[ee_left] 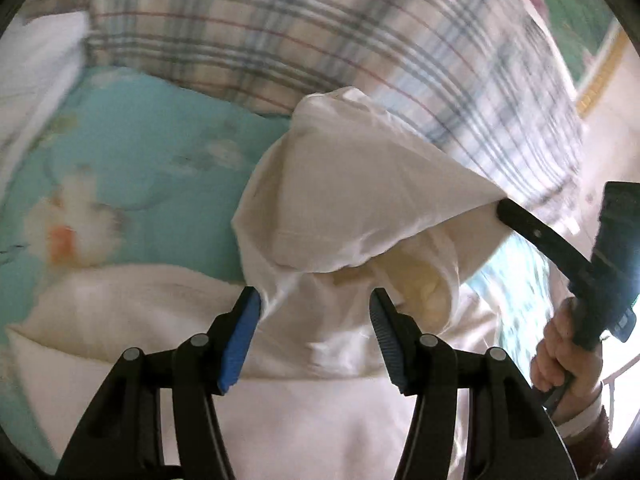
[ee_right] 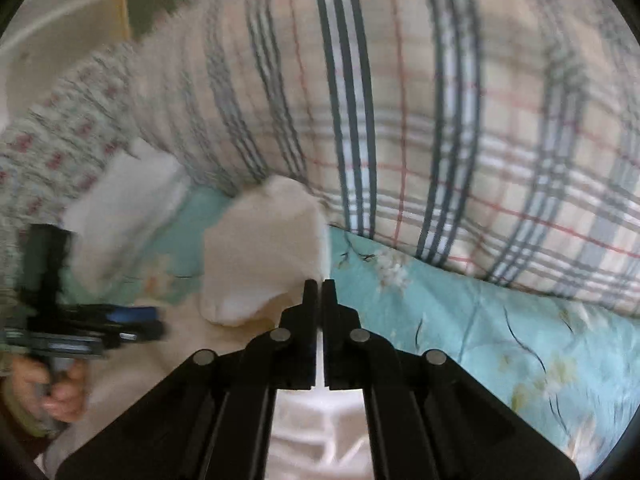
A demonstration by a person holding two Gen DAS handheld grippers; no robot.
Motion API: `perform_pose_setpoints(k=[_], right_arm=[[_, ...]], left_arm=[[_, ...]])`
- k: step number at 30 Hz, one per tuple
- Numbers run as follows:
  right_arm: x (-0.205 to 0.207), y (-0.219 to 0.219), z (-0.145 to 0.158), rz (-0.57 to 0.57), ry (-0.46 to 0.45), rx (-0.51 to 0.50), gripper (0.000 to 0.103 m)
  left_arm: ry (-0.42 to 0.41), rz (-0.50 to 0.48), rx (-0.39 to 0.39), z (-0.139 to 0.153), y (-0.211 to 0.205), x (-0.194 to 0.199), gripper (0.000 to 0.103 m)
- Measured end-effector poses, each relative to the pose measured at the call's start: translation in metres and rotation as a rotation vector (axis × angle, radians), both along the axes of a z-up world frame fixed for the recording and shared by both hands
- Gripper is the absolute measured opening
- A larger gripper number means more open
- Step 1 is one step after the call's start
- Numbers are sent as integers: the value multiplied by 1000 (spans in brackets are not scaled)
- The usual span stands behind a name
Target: Fold large clothes
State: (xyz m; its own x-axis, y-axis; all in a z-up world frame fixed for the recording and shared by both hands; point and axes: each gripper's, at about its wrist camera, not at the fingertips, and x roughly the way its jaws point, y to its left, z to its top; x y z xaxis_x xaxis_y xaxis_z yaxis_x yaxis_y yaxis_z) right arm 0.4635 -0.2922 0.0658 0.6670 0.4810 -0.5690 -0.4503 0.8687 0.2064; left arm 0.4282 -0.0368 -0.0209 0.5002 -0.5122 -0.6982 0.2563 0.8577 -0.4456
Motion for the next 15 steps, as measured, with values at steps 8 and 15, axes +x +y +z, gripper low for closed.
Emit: perform_pose_setpoints(k=[8,15], right_arm=[[-78,-45,-63,-79,174,-151,2],[-68,-85,-67,-194,239,40,17]], left_arm=[[61,-142,4,-26,-44,-35,57],[7,-200,27,-9,-51,-53,57]])
